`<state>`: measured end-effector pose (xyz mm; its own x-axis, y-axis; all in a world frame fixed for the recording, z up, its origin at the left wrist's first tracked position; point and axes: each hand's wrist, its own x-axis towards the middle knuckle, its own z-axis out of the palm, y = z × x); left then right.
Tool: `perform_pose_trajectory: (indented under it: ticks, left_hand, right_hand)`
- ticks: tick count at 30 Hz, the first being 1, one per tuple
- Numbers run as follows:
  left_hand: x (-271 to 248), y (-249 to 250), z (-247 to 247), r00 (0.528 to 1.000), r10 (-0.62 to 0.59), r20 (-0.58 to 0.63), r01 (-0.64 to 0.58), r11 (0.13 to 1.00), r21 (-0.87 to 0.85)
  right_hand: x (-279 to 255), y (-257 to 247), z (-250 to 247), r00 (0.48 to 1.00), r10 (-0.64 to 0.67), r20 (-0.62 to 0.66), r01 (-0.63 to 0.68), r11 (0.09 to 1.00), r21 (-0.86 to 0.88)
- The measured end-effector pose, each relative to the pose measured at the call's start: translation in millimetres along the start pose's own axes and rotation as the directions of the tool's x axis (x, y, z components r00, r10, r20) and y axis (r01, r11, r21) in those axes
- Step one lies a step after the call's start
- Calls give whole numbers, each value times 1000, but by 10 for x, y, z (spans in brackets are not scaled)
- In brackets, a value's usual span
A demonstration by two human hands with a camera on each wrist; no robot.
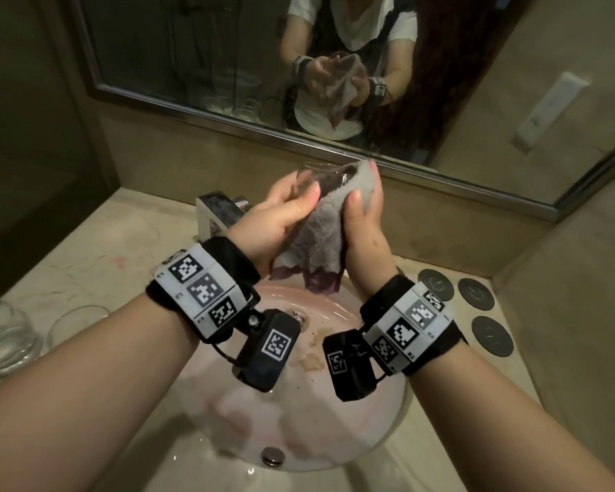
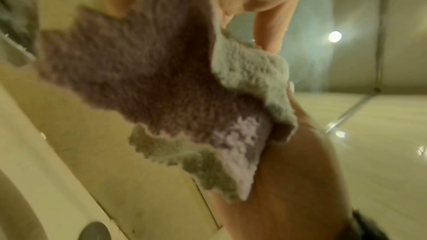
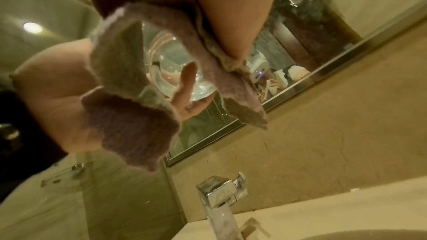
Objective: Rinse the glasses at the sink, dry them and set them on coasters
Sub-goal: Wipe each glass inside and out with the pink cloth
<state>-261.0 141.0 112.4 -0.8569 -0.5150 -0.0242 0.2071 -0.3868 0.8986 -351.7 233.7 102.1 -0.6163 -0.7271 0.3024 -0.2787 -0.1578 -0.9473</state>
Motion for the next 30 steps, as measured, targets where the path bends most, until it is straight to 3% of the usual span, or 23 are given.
perform_pose_trajectory:
  ticks: [3, 7, 9, 12, 16, 18, 20, 22, 25, 27, 30]
  left_hand:
    - [-20, 45, -5, 998, 47, -39, -45, 998, 52]
    - [-51, 54, 5, 998, 57, -4, -56, 990, 129]
    - [-37, 51, 0, 1000, 1, -1, -1, 981, 193]
    - [-27, 74, 38, 999, -18, -51, 34, 944, 328]
    - [-36, 152, 98, 962, 162, -220, -33, 868, 495]
    - [-64, 192, 114, 956, 157, -247, -44, 911, 409]
    - [-114, 205, 126, 981, 75, -177, -4, 929, 371]
    - [-173, 190, 141, 995, 3, -98, 26, 957, 290]
    - [-171, 145, 92, 997, -45, -59, 52, 991, 123]
    - [-152, 147, 80, 995, -95, -39, 98, 993, 59]
    - [-112, 145, 92, 993, -117, -26, 118, 993, 29]
  right_hand:
    - [38, -23, -10, 1000, 23, 16, -23, 1000, -22]
    - [88, -144, -139, 965, 238, 109, -259, 930, 262]
    - [93, -103, -157, 963, 250, 96, -268, 914, 305]
    - [88, -122, -44, 970, 243, -10, -237, 955, 176]
    - [81, -49, -5, 995, 53, -87, -57, 997, -42]
    - [45, -78, -6, 993, -96, -73, 86, 988, -131]
    - [48, -70, 1, 987, -153, -46, 141, 969, -203]
    - [86, -112, 39, 999, -49, -6, 47, 980, -191]
    - [103, -186, 8, 981, 139, 138, -158, 977, 144]
    - [70, -232, -29, 956, 242, 165, -274, 937, 216]
    - [49, -146, -52, 955, 253, 154, -287, 918, 275]
